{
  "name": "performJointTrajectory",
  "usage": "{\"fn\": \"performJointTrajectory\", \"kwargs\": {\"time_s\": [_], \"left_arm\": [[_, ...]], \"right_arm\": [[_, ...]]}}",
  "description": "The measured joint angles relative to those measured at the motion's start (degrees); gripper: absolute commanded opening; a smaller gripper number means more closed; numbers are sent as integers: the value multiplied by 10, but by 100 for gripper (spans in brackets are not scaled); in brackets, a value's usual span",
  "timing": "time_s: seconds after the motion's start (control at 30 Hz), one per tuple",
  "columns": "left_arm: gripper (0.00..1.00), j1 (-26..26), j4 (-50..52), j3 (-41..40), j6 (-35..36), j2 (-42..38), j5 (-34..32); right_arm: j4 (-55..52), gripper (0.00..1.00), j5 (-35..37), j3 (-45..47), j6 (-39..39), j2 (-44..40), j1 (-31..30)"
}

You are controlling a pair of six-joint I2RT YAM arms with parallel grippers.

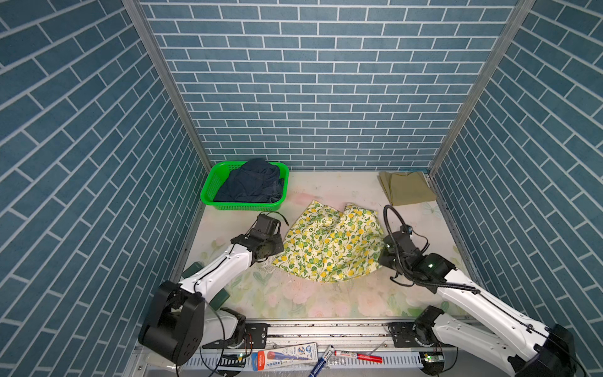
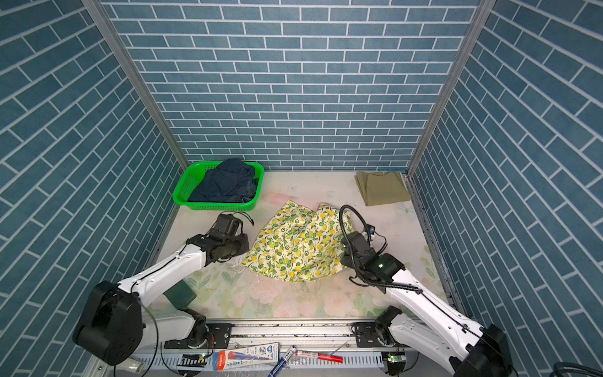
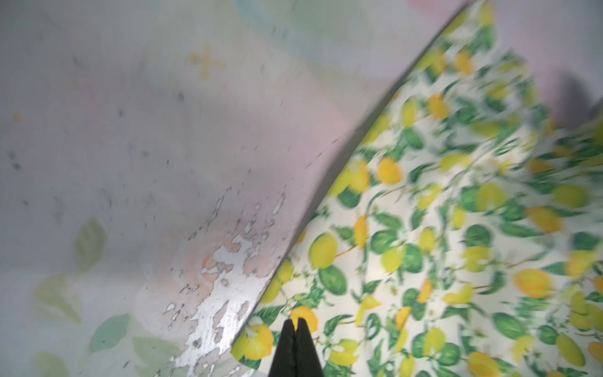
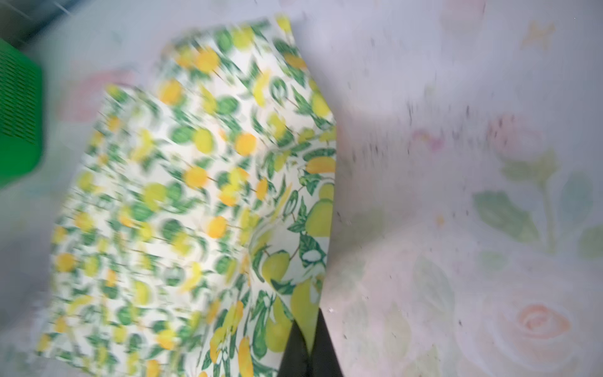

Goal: Fold and stack skirts
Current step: Rotate the skirt at the center of the table.

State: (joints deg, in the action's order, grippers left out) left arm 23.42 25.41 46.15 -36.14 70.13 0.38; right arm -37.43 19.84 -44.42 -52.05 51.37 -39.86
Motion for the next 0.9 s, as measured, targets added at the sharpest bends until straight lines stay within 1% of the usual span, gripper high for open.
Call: {"fn": "performJointTrajectory", "kwargs": {"time_s": [0.1,0.17,0.2,0.27,0.37,0.4,0.43,0.5,0.63,0.8,0.9], "left_arm": [[0,2,29,62,9,-33,-10],[0,2,42,83,15,-46,-19],[4,2,47,85,18,-49,-22],[23,2,52,72,23,-48,-20],[51,4,47,5,17,-45,-3],[58,7,48,-20,14,-44,2],[60,12,48,-42,11,-43,8],[64,29,48,-82,2,-42,18],[66,77,34,-130,-23,-41,39],[67,134,1,-145,-61,-28,49],[63,159,-24,-146,-81,-2,48]], "right_arm": [[-15,0,24,-71,37,-4,11],[-18,0,35,-96,56,-3,17],[-18,0,38,-99,61,-2,19],[-25,0,38,-98,68,0,21],[-26,0,35,-79,70,-1,22],[-28,0,34,-69,70,-2,22],[-30,0,33,-61,69,-3,23],[-33,0,29,-43,69,-5,23],[-38,0,26,-26,69,-7,24],[-32,0,22,-23,69,-7,24],[-25,0,17,-20,69,-5,25]]}}
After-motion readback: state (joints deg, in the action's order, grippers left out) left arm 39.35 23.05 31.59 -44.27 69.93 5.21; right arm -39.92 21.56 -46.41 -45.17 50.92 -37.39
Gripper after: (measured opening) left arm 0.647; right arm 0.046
